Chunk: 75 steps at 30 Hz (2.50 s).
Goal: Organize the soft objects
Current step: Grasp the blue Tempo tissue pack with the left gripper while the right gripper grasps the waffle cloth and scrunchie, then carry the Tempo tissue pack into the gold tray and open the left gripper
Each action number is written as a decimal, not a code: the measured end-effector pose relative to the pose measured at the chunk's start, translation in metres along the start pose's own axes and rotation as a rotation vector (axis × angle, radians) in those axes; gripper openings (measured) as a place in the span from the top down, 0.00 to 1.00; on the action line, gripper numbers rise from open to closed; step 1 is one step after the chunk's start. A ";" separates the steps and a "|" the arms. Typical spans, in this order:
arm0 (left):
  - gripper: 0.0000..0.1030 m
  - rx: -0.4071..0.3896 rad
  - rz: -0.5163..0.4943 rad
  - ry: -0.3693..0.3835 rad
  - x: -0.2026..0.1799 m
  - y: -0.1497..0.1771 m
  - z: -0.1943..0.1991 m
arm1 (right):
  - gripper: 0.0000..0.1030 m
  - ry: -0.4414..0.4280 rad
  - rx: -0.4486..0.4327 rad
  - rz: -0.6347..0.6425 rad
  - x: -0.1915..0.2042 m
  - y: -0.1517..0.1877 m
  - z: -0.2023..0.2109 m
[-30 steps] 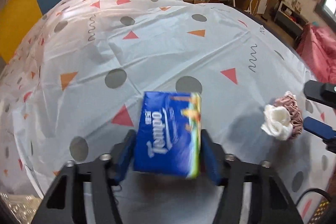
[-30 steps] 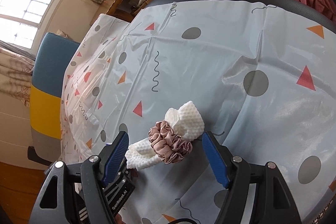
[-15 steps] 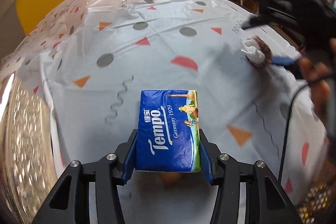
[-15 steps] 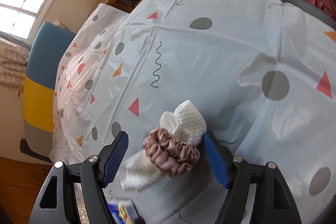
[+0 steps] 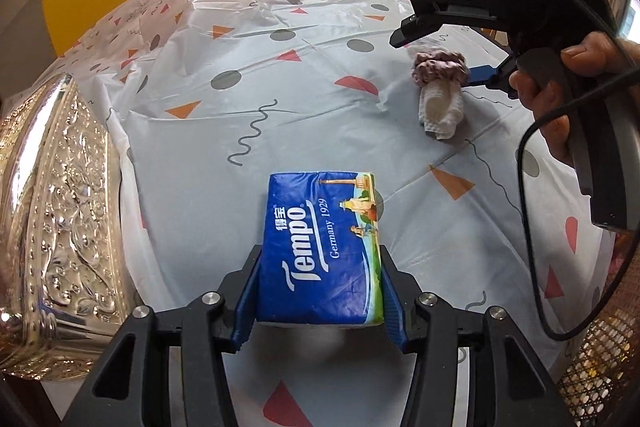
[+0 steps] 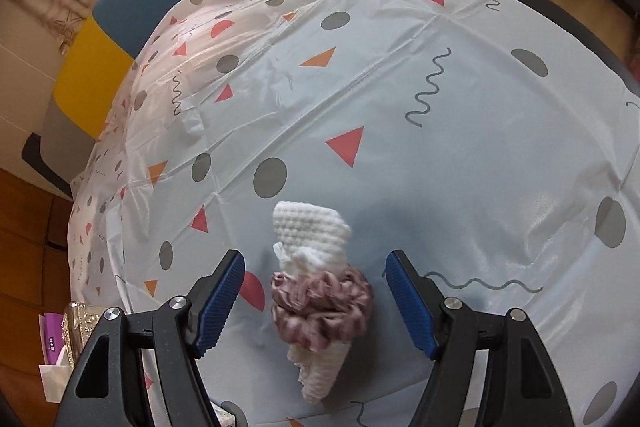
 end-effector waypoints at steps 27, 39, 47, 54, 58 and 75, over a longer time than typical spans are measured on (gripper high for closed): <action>0.49 -0.306 0.312 -0.239 0.167 -0.159 0.119 | 0.57 0.230 0.024 0.481 0.029 0.034 -0.007; 0.49 -0.377 0.382 -0.545 0.302 -0.054 0.226 | 0.58 0.242 -0.010 0.540 0.032 0.039 -0.007; 0.49 -0.361 0.468 -0.691 0.340 0.031 0.269 | 0.59 0.263 -0.039 0.610 0.038 0.046 -0.005; 0.49 -0.348 0.502 -0.754 0.342 0.079 0.293 | 0.57 0.267 -0.060 0.619 0.039 0.047 -0.004; 0.49 -0.330 0.513 -0.776 0.344 0.096 0.296 | 0.57 0.267 -0.071 0.619 0.039 0.048 -0.004; 0.49 -0.248 0.606 -0.800 0.369 0.146 0.288 | 0.59 0.298 -0.123 0.708 0.044 0.052 -0.003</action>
Point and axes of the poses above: each gripper's, at about its wrist camera, not at the fingertips, and z roughly against the way its jaws point, x to its left, y to its underside, the point moved 6 cm from there along -z, roughly the way its jaws point, and after that the axes turned 13 degrees about -x, right-handed, at the moved point
